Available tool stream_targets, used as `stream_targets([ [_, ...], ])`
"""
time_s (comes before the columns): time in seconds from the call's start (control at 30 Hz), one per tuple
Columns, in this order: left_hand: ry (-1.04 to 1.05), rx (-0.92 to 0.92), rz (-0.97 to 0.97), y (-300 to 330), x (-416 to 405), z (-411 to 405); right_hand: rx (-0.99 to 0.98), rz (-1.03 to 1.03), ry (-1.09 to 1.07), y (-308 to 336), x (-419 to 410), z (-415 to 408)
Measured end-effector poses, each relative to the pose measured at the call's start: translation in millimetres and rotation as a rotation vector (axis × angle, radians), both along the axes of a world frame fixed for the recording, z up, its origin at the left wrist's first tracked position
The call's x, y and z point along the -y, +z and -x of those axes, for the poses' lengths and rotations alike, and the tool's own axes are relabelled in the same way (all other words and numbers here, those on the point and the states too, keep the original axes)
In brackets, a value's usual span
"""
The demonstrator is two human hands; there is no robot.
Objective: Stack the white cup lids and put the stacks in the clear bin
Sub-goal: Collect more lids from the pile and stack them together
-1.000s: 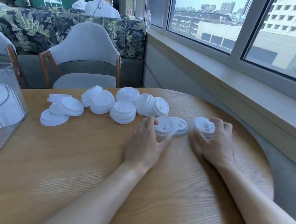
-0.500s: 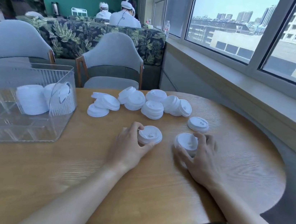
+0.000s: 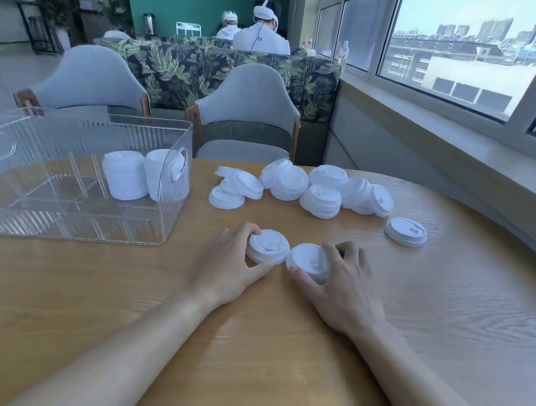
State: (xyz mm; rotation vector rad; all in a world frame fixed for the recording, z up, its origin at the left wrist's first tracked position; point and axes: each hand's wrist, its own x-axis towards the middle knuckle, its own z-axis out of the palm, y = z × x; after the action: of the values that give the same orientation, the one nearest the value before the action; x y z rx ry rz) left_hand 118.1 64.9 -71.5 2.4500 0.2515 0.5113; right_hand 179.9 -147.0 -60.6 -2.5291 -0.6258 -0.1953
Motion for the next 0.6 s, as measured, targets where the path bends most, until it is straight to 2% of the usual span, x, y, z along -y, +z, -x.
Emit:
stream_targets([
  [0.33, 0.042, -0.011, -0.019, -4, 1, -9, -0.023, 0.039, -0.042, -3, -5, -6],
  [0.47, 0.089, 0.019, 0.037, -5, -2, -10, -0.087, -0.068, 0.010, -1, 2, -5],
  [0.6, 0.107, 0.109, 0.175, -3, -3, -9, -0.130, -0.169, 0.050, 0, 8, -7],
])
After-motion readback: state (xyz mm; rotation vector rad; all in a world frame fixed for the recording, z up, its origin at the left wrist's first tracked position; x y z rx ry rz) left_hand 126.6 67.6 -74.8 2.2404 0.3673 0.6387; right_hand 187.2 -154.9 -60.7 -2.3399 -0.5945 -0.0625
